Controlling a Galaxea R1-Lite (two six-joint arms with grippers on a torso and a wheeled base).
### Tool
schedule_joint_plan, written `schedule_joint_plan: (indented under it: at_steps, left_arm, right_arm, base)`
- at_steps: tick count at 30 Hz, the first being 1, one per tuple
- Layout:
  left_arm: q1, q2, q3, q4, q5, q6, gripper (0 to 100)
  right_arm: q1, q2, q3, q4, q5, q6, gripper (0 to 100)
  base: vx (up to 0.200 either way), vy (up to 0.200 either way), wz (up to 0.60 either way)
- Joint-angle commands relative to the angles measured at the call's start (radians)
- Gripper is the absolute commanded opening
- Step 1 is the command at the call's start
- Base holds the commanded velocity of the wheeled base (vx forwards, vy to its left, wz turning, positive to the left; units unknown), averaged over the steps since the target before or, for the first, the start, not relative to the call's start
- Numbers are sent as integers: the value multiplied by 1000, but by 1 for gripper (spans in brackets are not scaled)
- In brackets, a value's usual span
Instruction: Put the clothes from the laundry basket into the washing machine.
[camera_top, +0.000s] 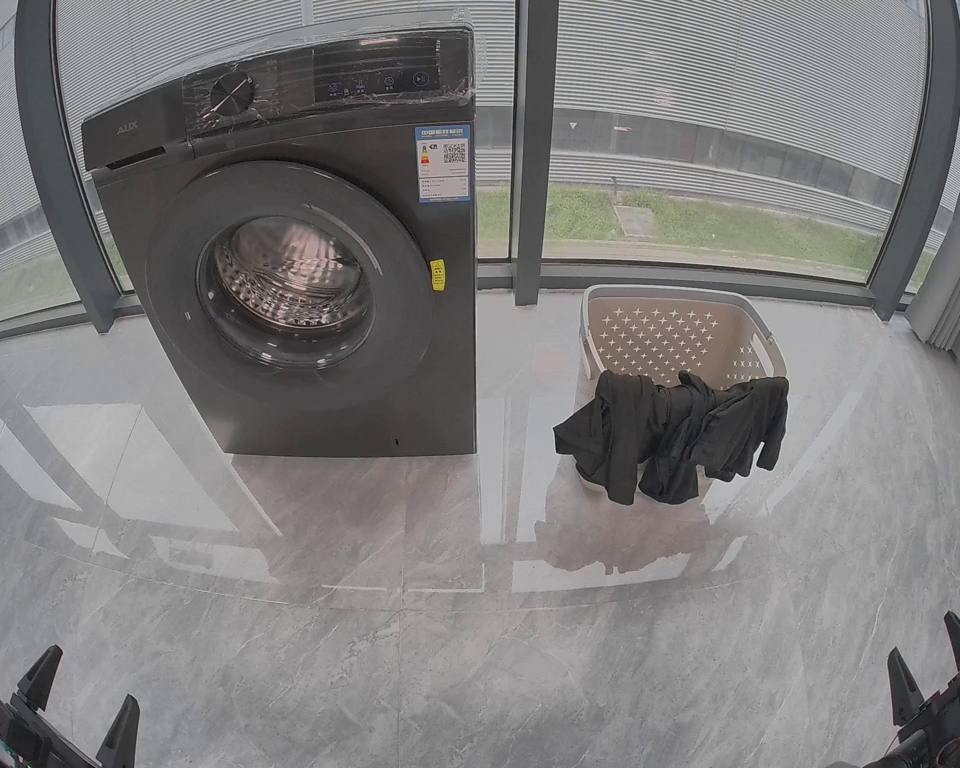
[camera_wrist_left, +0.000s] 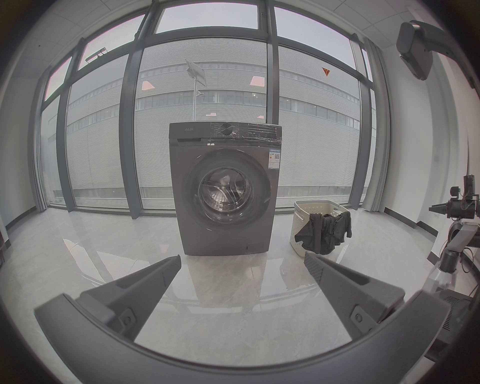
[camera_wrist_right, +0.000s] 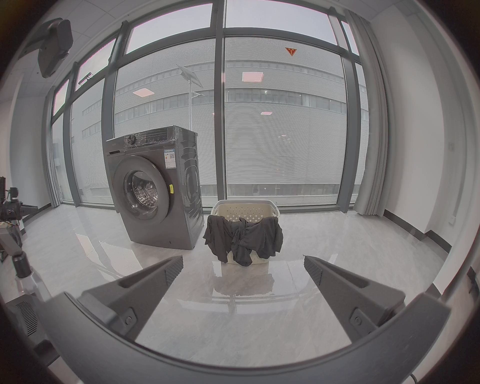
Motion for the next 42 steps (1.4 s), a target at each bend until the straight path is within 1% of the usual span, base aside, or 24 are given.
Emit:
schedule_joint_plan:
  at_steps: [1,8,19,35,38,42]
  left_arm:
    - [0,-16,18,0,0,-1,100]
    - [0,-16,18,0,0,-4,100]
    - [0,-16,18,0,3,-11,100]
    - [0,-16,18,0,3,-11,100]
    - [0,-16,18,0,2,-7,100]
    - [0,-16,18,0,0,-4,100]
  right_arm:
    - [0,-16,18,0,1,-1,100]
    - [0,-16,18,0,1,-1,100]
    - [0,-16,18,0,1,-1,100]
    - [0,-16,18,0,1,-1,100]
    - [0,-16,18,0,1,-1,100]
    - [0,-16,18,0,1,-1,100]
  base:
    - [0,0,0]
    - [0,0,0]
    - [200,0,0]
    - [200,0,0]
    - [200,0,0]
    - [0,0,0]
